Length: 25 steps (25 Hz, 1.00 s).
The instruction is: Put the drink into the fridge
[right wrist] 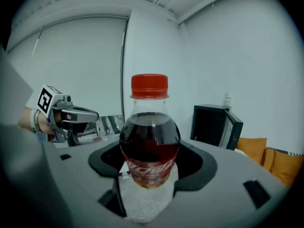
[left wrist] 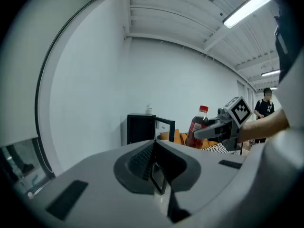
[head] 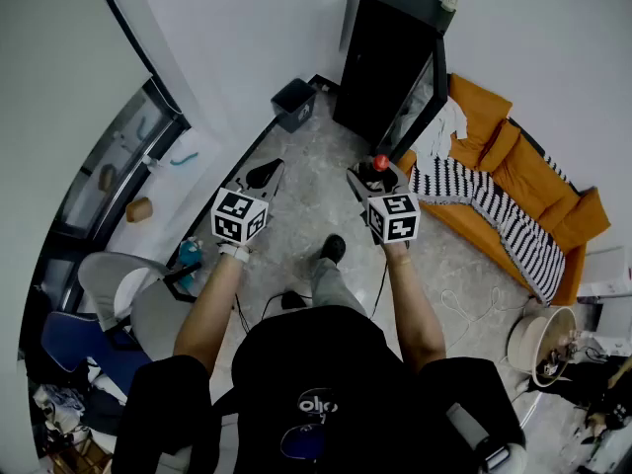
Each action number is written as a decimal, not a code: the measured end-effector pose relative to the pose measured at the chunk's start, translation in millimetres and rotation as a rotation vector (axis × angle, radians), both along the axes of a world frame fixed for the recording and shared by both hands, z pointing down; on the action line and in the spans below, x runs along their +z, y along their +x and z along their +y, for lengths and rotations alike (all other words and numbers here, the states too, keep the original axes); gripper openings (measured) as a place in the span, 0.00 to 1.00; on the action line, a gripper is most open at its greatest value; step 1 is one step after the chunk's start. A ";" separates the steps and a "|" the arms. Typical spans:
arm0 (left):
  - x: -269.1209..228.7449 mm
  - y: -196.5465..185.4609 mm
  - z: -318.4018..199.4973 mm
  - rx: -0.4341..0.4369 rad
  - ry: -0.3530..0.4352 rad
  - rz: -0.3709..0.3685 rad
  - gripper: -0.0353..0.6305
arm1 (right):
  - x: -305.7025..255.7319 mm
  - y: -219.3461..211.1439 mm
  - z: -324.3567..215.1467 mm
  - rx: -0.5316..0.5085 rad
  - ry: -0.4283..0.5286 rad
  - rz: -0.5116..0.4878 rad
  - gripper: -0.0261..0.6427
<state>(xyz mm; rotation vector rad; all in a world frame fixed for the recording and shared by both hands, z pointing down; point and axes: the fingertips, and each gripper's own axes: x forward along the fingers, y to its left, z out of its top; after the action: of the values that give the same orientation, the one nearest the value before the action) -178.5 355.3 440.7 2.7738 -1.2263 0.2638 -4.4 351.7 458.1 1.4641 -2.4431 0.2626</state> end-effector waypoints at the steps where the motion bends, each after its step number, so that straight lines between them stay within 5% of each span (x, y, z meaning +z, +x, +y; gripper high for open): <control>1: 0.5 0.1 -2.5 0.001 -0.001 0.001 0.06 | 1.0 0.7 -1.5 0.002 -0.003 0.002 0.50; 11: 5.1 -0.5 -43.1 -0.008 -0.017 0.015 0.06 | 3.2 7.0 -35.9 0.014 -0.027 0.015 0.50; 25: 4.9 29.4 -159.9 -0.009 -0.039 0.009 0.06 | -0.7 41.6 -152.8 0.019 -0.031 -0.002 0.50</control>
<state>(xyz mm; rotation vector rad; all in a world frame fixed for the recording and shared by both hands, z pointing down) -149.0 195.3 445.6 2.7330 -1.2177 0.2720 37.3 198.8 457.4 1.4758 -2.4162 0.3051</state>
